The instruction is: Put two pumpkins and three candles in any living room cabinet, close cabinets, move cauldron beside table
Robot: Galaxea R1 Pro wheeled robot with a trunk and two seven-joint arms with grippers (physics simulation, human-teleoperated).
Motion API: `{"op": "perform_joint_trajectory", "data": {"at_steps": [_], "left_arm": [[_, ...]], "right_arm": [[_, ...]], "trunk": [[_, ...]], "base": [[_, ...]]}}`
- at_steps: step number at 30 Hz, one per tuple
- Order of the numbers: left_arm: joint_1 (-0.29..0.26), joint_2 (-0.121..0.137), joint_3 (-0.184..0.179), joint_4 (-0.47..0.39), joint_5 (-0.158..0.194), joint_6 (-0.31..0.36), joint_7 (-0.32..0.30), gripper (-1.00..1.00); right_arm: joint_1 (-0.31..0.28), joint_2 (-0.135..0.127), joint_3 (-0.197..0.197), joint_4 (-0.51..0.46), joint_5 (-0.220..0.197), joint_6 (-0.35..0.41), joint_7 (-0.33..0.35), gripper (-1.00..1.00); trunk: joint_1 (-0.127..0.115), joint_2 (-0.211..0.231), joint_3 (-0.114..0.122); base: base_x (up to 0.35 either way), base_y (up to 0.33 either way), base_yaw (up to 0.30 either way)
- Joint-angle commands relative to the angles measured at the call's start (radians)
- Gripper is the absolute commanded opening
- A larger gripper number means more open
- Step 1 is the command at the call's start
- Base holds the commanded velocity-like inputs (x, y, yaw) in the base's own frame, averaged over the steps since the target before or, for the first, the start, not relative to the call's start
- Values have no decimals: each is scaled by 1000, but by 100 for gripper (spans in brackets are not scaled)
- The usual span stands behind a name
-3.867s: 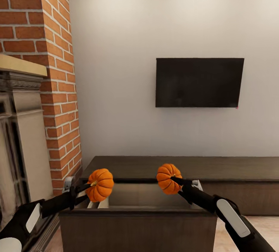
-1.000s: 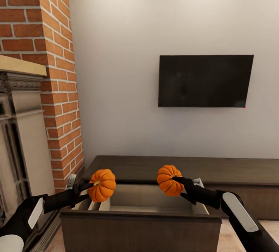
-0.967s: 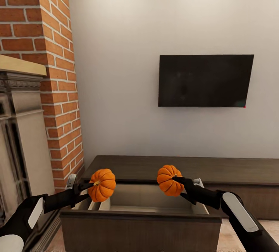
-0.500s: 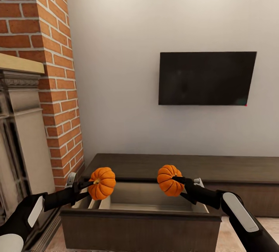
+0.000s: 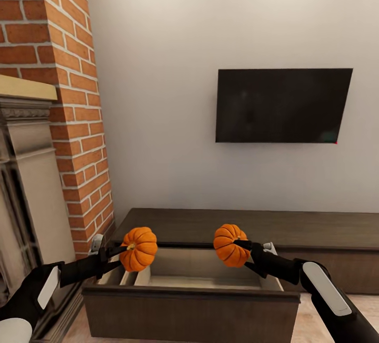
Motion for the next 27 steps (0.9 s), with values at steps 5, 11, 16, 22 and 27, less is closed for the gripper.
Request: {"op": "perform_joint_trajectory", "data": {"at_steps": [5, 11, 16, 22, 27], "left_arm": [[-1, -10, 0, 0, -2, 5, -3, -100], [-2, -25, -3, 0, -3, 5, -2, -100], [-3, -26, -3, 0, -4, 5, -2, -100], [-3, -26, -4, 0, -4, 5, -2, -100], [-3, -26, -5, 0, -4, 5, -2, -100]], "right_arm": [[-1, -1, 2, -2, -3, 1, -3, -100], [-1, -1, 2, -2, -2, 0, -3, -100], [-1, -1, 2, -2, -2, 0, -3, -100], [-1, -1, 2, -2, -2, 1, -3, -100], [-1, -1, 2, -2, -2, 1, -3, -100]], "trunk": [[-19, 35, 6], [-42, 77, 15], [-62, 112, 22], [-85, 154, 31], [-104, 189, 39]], "base": [[0, 0, 0], [0, 0, 0], [0, 0, 0], [0, 0, 0], [0, 0, 0]]}}
